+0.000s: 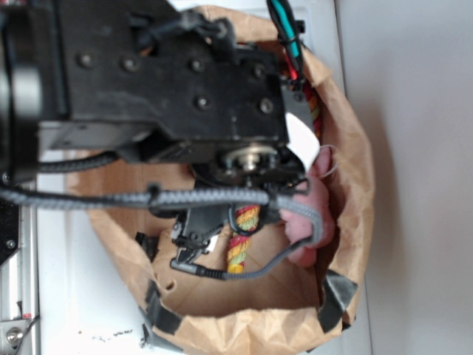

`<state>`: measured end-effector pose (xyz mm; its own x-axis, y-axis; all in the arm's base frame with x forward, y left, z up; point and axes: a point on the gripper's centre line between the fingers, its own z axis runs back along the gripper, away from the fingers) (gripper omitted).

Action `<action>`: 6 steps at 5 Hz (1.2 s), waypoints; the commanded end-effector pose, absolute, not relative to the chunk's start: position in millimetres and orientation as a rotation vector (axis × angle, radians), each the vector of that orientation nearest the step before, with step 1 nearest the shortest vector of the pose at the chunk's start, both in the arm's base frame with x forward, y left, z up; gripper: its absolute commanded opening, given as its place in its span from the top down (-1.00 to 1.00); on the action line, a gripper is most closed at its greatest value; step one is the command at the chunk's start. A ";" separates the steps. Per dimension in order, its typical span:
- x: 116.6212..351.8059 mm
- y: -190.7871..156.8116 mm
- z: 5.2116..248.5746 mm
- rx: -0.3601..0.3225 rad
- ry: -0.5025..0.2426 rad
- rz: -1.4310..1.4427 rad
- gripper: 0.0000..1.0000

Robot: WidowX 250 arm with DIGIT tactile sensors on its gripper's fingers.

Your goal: Grab the rock.

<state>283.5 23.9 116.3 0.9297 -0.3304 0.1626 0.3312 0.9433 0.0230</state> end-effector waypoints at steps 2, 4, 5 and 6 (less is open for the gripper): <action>299.5 47.7 132.5 0.040 -0.228 -0.282 -1.00; 299.5 47.7 132.5 0.040 -0.228 -0.282 -1.00; 291.3 41.5 107.5 0.101 -0.229 -0.301 -1.00; 284.3 36.5 98.1 0.107 -0.249 -0.328 -1.00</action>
<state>278.7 39.1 77.1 0.9335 -0.3183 0.1650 0.3021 0.9462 0.1158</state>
